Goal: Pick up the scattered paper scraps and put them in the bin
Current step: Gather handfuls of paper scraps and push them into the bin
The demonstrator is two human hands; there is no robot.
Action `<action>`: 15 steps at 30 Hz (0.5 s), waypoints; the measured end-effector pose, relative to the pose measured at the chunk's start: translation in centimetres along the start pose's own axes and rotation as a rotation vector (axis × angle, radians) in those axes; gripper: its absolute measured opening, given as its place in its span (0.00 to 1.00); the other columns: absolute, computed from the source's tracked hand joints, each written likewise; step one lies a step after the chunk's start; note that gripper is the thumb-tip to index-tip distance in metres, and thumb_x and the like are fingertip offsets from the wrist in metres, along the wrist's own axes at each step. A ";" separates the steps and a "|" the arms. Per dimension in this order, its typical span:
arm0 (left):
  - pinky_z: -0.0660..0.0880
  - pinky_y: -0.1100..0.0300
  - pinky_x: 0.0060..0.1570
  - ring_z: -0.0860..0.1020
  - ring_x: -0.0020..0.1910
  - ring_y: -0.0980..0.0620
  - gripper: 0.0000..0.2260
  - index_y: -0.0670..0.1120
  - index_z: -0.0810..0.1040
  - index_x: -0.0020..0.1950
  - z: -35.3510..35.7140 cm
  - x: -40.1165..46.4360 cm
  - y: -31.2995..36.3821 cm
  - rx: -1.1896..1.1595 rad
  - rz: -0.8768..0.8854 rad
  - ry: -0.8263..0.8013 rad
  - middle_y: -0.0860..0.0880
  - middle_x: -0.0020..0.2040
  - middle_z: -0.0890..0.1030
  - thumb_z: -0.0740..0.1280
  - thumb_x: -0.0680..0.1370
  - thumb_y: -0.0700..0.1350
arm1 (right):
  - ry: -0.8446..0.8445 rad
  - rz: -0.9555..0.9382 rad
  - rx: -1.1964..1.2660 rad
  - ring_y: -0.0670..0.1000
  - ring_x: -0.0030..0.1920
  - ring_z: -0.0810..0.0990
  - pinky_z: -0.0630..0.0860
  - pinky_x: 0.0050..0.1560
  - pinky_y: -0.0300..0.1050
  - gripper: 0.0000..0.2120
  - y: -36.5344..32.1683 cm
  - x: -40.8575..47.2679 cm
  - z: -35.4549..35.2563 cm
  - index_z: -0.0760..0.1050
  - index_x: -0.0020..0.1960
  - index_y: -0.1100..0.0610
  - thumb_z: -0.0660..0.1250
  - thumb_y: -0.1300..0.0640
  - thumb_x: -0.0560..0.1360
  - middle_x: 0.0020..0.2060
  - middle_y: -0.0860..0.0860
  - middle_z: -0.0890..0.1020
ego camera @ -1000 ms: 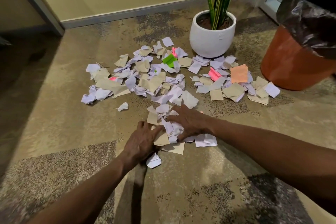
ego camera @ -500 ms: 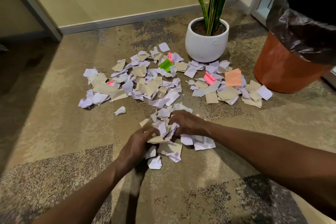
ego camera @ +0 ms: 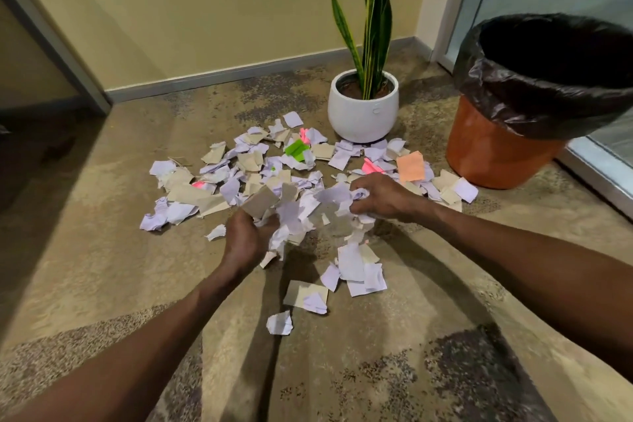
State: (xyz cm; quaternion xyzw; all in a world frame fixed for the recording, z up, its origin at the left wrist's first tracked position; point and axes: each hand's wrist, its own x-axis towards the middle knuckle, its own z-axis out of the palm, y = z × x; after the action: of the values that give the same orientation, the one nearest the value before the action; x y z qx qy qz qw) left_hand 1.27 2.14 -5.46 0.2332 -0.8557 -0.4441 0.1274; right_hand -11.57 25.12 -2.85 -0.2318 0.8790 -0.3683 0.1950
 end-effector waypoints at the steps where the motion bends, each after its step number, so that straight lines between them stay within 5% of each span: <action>1: 0.71 0.59 0.36 0.81 0.44 0.43 0.14 0.42 0.80 0.60 0.2 0.2 0.7 -0.027 -0.006 0.014 0.44 0.51 0.83 0.70 0.77 0.45 | 0.019 0.017 0.039 0.52 0.37 0.75 0.69 0.34 0.41 0.09 -0.2 -0.4 -0.7 0.80 0.48 0.67 0.75 0.63 0.70 0.39 0.54 0.80; 5: 0.67 0.63 0.35 0.76 0.42 0.48 0.15 0.43 0.78 0.61 1.1 0.4 4.2 -0.127 0.009 0.005 0.46 0.52 0.83 0.71 0.76 0.43 | 0.105 0.057 0.165 0.51 0.41 0.75 0.70 0.39 0.40 0.10 -0.7 -1.6 -3.3 0.81 0.52 0.58 0.73 0.64 0.71 0.41 0.48 0.78; 7: 0.66 0.65 0.33 0.76 0.40 0.51 0.14 0.44 0.78 0.60 1.5 0.5 6.3 -0.176 0.043 -0.007 0.48 0.50 0.82 0.71 0.76 0.42 | 0.178 0.101 0.223 0.52 0.44 0.78 0.74 0.45 0.42 0.19 -0.8 -2.1 -4.6 0.78 0.63 0.60 0.72 0.65 0.72 0.49 0.51 0.80; 9: 0.67 0.66 0.30 0.76 0.37 0.52 0.14 0.45 0.78 0.60 2.0 0.8 8.3 -0.208 0.077 -0.025 0.48 0.49 0.82 0.72 0.75 0.43 | 0.212 0.094 0.273 0.51 0.45 0.78 0.74 0.47 0.46 0.16 -1.0 -2.8 -5.9 0.79 0.60 0.63 0.70 0.68 0.73 0.49 0.55 0.81; 15: 0.69 0.63 0.40 0.80 0.49 0.48 0.18 0.46 0.76 0.63 4.2 2.4 13.7 -0.322 0.127 -0.060 0.48 0.54 0.83 0.73 0.74 0.44 | 0.351 0.067 0.366 0.38 0.27 0.76 0.74 0.31 0.32 0.08 -1.4 -4.9 -10.8 0.80 0.51 0.63 0.67 0.71 0.75 0.35 0.50 0.81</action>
State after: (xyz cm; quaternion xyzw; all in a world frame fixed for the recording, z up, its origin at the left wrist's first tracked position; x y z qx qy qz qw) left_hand -6.46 10.64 3.41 0.1419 -0.7898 -0.5733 0.1654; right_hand -12.72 32.95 6.10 -0.0957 0.8253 -0.5492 0.0901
